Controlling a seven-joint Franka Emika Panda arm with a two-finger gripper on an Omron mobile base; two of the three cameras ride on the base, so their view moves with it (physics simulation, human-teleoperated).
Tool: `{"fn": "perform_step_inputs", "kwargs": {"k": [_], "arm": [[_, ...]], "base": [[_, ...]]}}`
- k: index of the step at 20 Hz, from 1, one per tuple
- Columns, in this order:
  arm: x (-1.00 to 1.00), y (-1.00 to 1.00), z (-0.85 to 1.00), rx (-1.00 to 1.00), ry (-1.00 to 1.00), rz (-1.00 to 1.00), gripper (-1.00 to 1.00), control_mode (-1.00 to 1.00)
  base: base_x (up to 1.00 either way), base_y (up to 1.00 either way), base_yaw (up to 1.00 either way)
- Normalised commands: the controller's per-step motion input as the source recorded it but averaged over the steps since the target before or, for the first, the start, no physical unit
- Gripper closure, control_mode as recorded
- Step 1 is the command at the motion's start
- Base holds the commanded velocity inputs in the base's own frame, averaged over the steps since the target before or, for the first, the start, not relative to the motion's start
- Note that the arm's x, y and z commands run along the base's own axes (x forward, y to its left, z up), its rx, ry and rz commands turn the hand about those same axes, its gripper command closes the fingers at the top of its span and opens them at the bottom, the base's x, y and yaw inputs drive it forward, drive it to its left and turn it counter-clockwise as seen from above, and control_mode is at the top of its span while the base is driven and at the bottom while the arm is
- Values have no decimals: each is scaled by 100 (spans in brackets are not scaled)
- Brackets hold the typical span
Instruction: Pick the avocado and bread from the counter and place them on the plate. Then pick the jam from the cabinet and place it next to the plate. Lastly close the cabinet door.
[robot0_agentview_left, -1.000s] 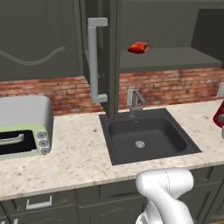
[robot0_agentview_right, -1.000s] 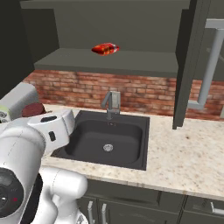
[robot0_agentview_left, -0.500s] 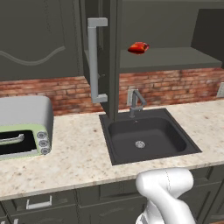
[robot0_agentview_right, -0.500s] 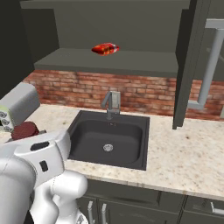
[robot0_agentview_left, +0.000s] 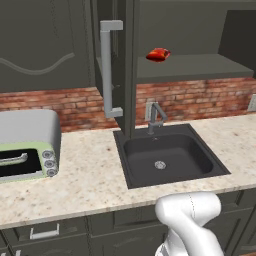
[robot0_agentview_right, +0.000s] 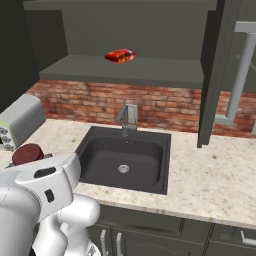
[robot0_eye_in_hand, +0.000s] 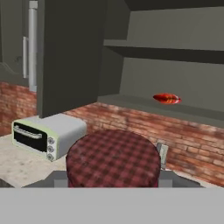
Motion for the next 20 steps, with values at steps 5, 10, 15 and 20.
{"fn": "perform_step_inputs", "kwargs": {"k": [5, 10, 15, 20], "arm": [[0, 0, 0, 0, 0, 0, 100, 100], [0, 0, 0, 0, 0, 0, 100, 100], [0, 0, 0, 0, 0, 0, 100, 100], [0, 0, 0, 0, 0, 0, 100, 100]], "base": [[-72, -18, -5], [-100, -22, -3], [-100, -8, 0], [-100, -4, 5]]}}
